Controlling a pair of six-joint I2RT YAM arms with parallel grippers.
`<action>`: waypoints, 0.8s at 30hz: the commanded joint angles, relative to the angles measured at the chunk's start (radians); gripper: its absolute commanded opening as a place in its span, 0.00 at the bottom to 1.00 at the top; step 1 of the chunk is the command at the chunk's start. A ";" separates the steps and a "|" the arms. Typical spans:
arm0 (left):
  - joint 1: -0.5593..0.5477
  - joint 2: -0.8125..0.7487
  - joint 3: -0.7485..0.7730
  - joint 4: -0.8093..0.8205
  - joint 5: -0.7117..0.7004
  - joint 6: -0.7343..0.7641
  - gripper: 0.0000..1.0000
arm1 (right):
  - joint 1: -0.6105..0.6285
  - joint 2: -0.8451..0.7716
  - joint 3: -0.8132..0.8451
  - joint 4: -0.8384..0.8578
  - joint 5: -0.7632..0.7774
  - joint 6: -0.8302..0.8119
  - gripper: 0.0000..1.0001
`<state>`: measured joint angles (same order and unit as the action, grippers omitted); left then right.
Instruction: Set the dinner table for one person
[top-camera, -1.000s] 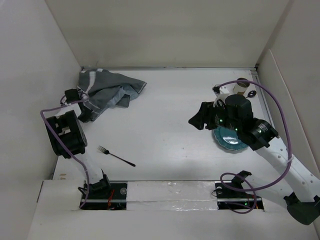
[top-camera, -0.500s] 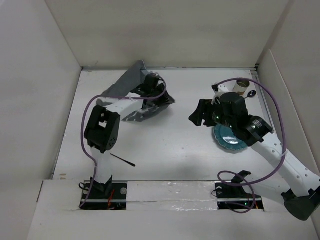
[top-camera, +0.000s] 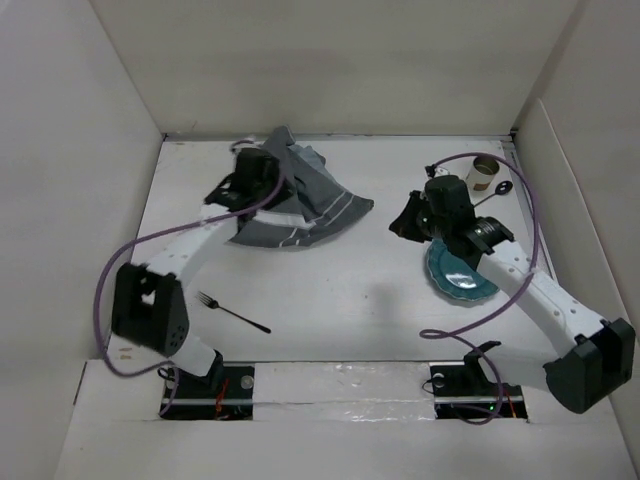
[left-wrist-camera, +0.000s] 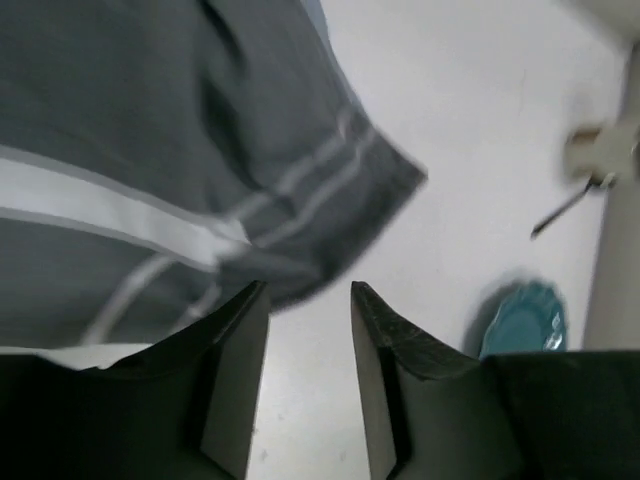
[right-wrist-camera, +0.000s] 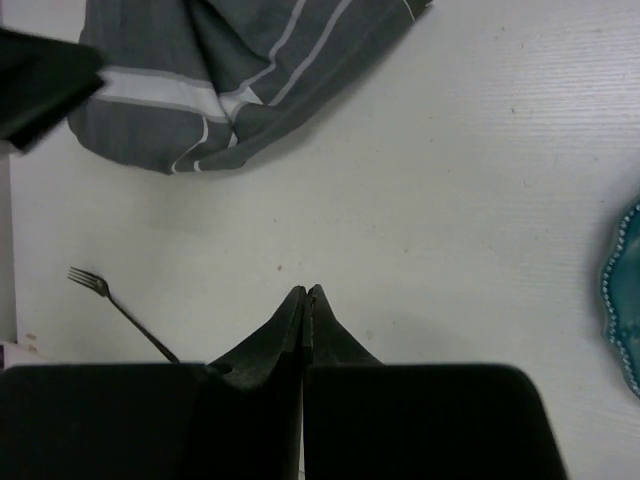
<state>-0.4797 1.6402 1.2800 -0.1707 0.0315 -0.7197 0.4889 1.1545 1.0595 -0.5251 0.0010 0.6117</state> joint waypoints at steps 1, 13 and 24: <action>0.233 -0.201 -0.181 0.005 -0.131 -0.026 0.32 | -0.016 0.075 0.003 0.151 -0.044 0.051 0.00; 0.625 -0.120 -0.361 0.062 0.154 -0.037 0.57 | -0.088 0.448 0.152 0.284 -0.041 0.204 0.76; 0.635 0.021 -0.344 0.134 0.185 -0.112 0.55 | -0.107 0.780 0.356 0.272 -0.021 0.390 0.62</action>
<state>0.1463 1.6512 0.9131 -0.0685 0.2028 -0.8066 0.3855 1.9110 1.3380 -0.2768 -0.0452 0.9260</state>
